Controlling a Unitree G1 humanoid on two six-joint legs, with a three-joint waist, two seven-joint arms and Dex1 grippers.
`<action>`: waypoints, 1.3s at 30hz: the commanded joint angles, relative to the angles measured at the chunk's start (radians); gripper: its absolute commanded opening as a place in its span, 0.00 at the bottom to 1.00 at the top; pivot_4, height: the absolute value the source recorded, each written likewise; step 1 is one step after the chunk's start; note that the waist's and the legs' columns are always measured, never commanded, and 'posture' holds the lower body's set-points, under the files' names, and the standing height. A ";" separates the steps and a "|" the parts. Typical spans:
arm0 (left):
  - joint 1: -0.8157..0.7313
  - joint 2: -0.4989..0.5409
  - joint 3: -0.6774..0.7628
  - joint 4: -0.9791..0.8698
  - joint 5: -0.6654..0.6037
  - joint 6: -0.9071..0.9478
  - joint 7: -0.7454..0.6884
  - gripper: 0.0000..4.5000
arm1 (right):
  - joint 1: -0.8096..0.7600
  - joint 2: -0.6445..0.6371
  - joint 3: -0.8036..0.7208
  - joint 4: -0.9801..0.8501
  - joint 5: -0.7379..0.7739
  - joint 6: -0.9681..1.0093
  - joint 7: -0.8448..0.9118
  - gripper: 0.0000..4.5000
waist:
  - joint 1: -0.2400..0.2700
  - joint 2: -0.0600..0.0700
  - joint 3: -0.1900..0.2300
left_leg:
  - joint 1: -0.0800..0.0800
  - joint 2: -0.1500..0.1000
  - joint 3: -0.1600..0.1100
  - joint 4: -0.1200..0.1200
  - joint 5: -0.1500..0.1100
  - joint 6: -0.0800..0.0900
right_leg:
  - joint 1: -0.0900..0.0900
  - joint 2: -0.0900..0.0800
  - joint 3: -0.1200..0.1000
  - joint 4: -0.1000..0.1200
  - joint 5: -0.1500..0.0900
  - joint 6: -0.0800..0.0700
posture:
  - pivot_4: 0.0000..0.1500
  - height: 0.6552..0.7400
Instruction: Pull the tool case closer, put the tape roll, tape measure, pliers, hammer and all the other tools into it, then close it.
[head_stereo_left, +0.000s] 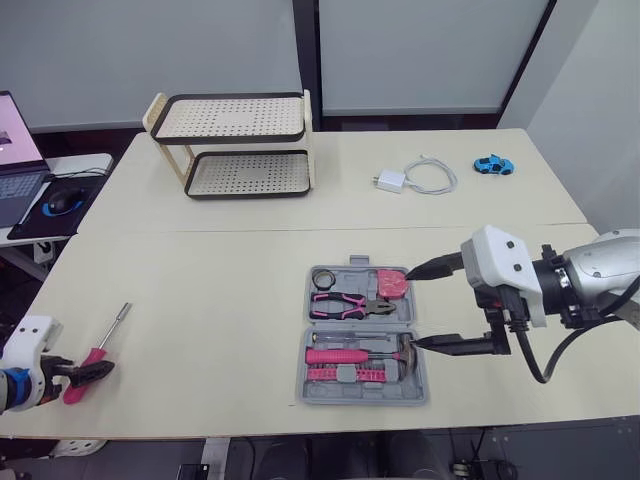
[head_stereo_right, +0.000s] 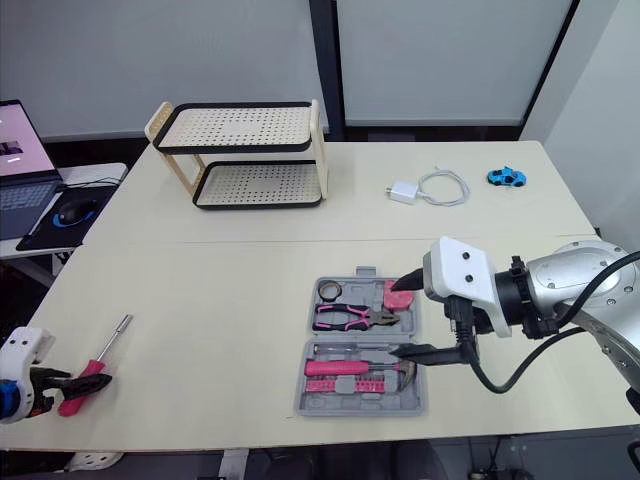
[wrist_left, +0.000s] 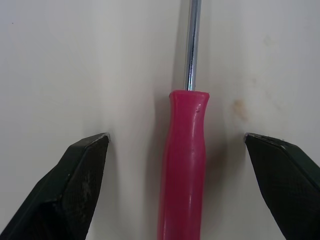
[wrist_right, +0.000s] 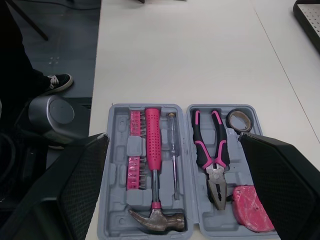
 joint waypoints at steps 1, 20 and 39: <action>-0.010 -0.016 -0.018 0.029 0.020 -0.024 0.007 0.91 | -0.015 -0.022 -0.051 -0.024 0.025 0.008 -0.007 1.00 | 0.001 0.000 0.000 | 0.000 0.000 0.000 0.000 0.000 0.000 | 0.000 0.000 0.000 0.000 0.000 0.000 | 1.00 1.00; 0.006 -0.010 0.023 -0.126 -0.039 -0.021 -0.112 0.15 | 0.031 -0.053 -0.086 -0.056 0.058 0.029 -0.037 1.00 | 0.002 0.004 -0.002 | 0.000 -0.001 0.000 0.000 0.000 0.000 | 0.000 0.000 0.000 0.001 0.000 0.000 | 1.00 1.00; 0.412 -0.224 0.026 -1.097 -0.145 0.322 0.153 0.11 | 0.076 -0.069 -0.066 -0.043 0.016 -0.031 -0.001 1.00 | 0.008 0.003 -0.001 | 0.000 0.000 -0.001 -0.001 0.000 0.000 | 0.004 -0.002 0.000 -0.005 0.000 0.000 | 1.00 1.00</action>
